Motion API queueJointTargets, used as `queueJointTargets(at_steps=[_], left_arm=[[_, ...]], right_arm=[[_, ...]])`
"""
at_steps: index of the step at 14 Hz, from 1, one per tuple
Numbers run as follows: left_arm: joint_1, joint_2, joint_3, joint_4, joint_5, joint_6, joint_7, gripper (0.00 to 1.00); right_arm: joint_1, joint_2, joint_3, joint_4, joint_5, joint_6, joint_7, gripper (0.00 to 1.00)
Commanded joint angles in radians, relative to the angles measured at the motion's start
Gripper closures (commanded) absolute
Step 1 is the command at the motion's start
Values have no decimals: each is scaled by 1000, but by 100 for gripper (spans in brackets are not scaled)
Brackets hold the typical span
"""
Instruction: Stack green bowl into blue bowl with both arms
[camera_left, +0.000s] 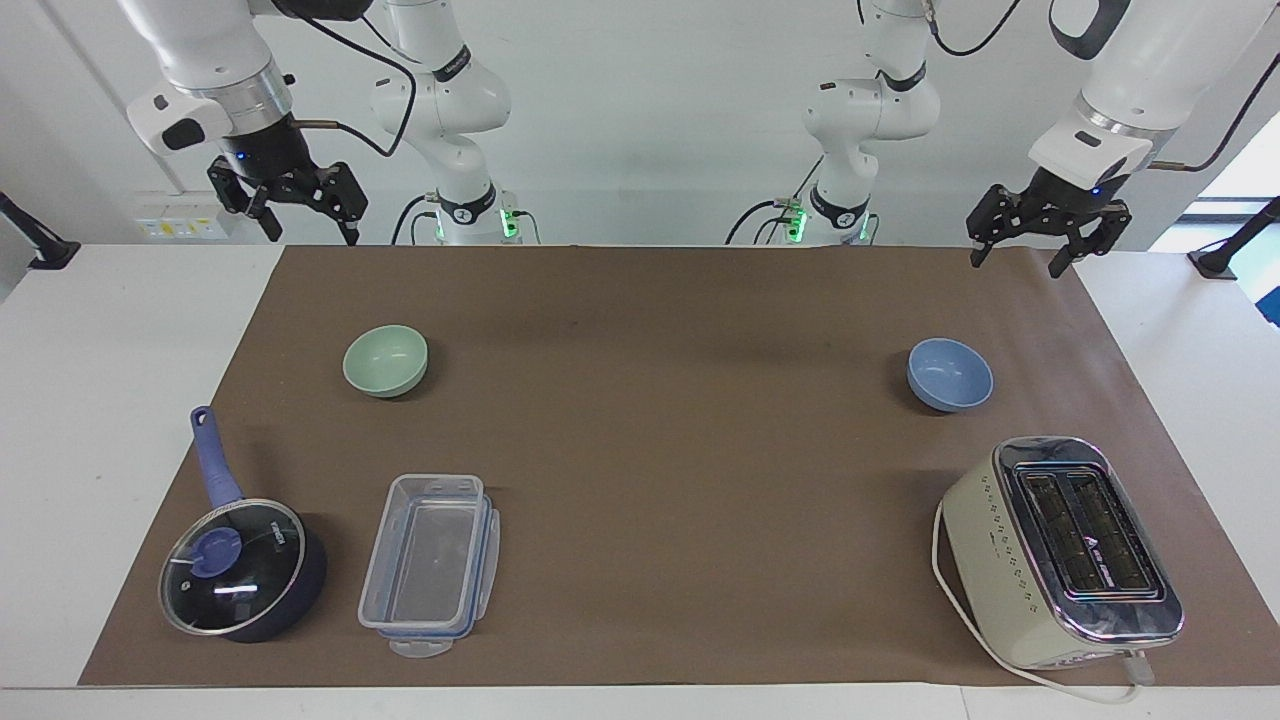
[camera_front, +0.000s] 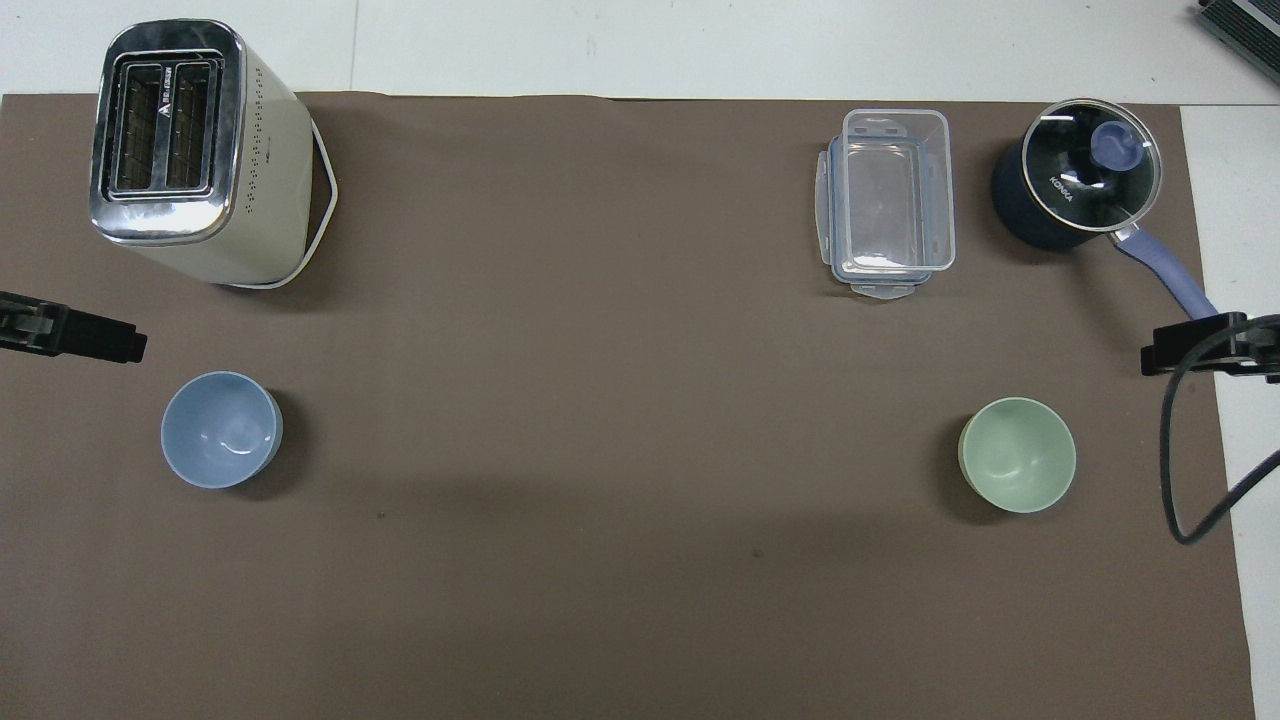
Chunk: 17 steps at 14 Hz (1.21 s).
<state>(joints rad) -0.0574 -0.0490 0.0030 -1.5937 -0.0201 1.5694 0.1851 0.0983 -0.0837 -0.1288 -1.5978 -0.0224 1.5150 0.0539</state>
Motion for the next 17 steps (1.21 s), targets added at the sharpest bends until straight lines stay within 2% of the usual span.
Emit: queueJointTargets(at_steps=[1,17], left_arm=[[2,-15,-6,-12,22,-11,-9,0],[4,-20,-5,-19,14,3,2,0]], right_arm=[[-9,-18,9,-13,2,-9,-3,0],[-11,-18,9,-13,2,-7,-5,0]])
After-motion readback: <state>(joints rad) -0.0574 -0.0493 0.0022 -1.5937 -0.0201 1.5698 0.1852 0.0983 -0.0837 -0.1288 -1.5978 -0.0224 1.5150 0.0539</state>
